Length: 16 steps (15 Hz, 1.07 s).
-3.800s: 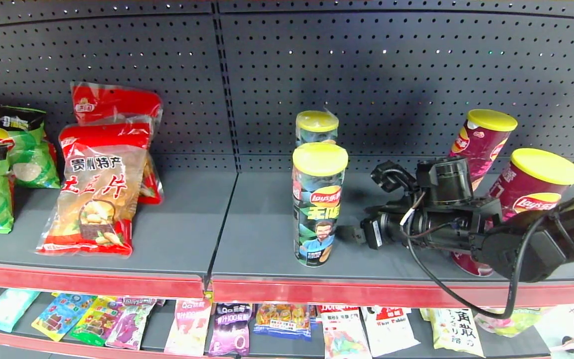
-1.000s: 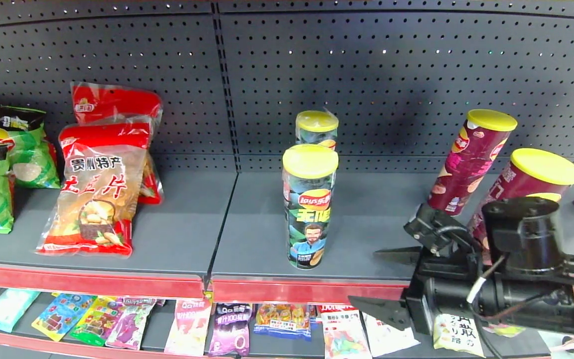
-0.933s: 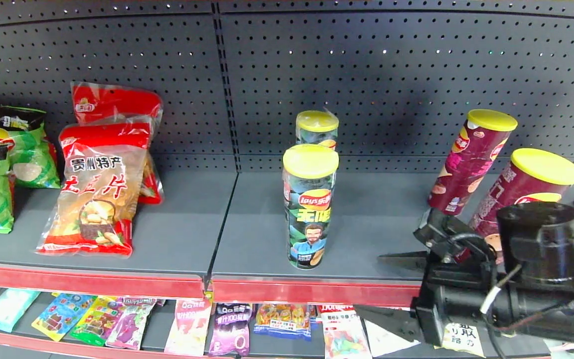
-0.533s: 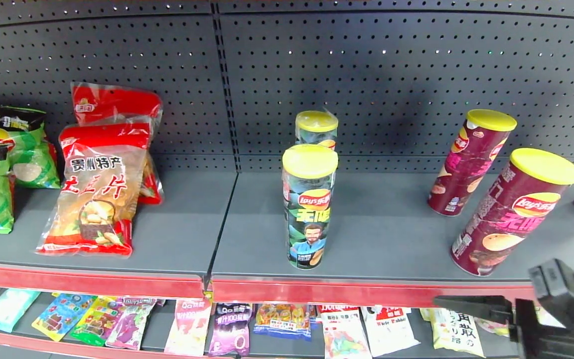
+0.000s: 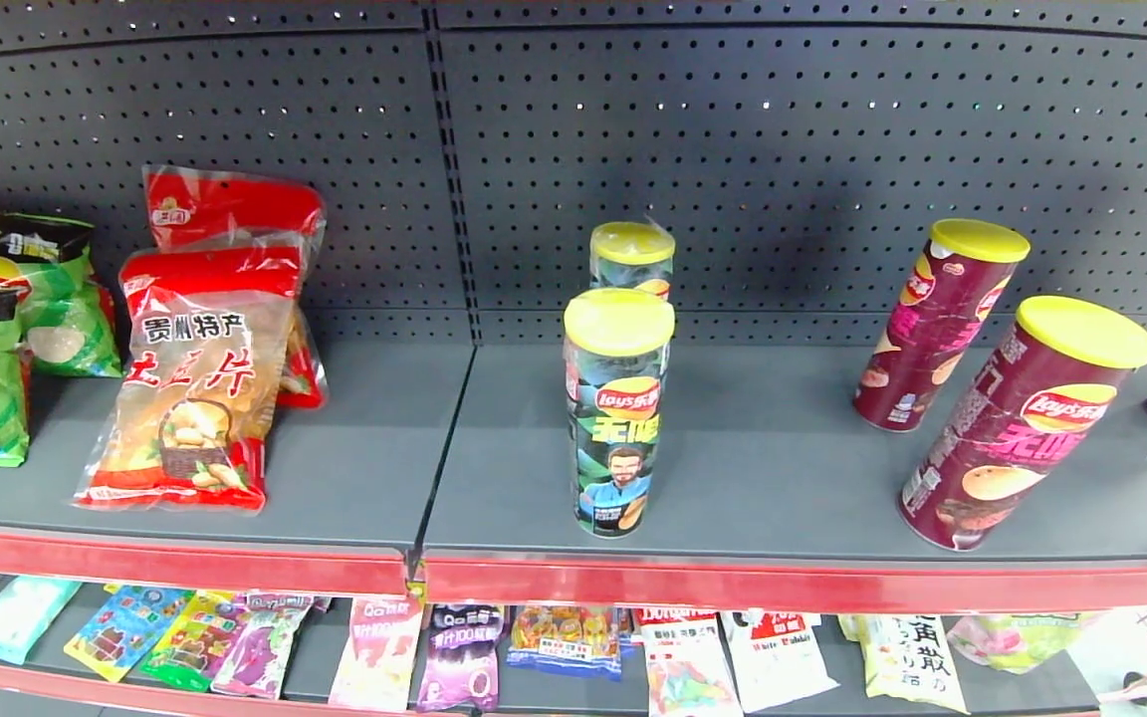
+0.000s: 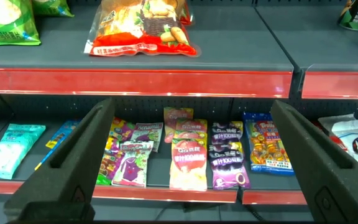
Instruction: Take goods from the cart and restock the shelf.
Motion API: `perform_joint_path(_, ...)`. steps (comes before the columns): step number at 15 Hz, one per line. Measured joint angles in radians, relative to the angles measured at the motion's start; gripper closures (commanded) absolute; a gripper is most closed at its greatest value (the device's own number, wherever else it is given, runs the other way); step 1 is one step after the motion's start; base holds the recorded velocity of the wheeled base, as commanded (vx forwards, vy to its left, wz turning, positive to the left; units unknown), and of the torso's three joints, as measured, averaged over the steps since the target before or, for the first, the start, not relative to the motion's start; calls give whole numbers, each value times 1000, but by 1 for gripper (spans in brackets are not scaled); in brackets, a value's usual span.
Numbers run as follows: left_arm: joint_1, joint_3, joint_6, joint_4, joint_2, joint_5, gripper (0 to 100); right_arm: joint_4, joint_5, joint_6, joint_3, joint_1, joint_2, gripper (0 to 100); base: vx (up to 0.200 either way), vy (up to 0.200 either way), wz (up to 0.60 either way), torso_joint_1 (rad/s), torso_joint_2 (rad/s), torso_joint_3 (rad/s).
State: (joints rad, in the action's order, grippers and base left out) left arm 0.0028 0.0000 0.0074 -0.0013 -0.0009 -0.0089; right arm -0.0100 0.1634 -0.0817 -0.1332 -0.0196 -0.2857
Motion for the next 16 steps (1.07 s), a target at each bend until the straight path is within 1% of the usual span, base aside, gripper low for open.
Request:
perform_joint_path(1,0,0,0,0,0,0,0,-13,-101,8,36,-31,61,0,0,0,0,0,0,0)
perform_joint_path(2,0,0,-1,0,0,0,0,-27,-176,25,83,-59,108,0,0,0,0,0,0,0)
perform_joint_path(3,0,0,0,0,0,0,0,-43,-194,51,107,-77,138,0,0,0,0,0,0,0)
perform_joint_path(4,0,0,0,0,0,0,0,-41,-164,53,120,-85,156,0,0,0,0,0,0,0)
perform_joint_path(6,0,0,-1,0,0,1,0,-39,-28,44,129,-91,178,0,0,0,0,0,0,0)
perform_joint_path(7,0,0,0,0,0,0,0,-39,-38,35,130,-93,183,0,0,0,0,0,0,0)
perform_joint_path(9,0,0,0,0,0,0,0,-32,-93,6,133,-94,190,0,0,0,0,0,0,0)
perform_joint_path(11,0,0,1,0,0,0,0,-19,-87,12,133,-85,183,0,0,0,0,0,0,0)
perform_joint_path(14,0,0,1,0,0,0,0,3,-77,16,133,5,190,0,0,0,0,0,0,0)
perform_joint_path(15,0,0,4,0,0,0,0,4,-77,18,133,26,208,0,0,0,0,0,0,0)
perform_joint_path(16,0,0,3,0,0,0,0,5,-93,46,133,28,231,0,0,0,0,0,0,0)
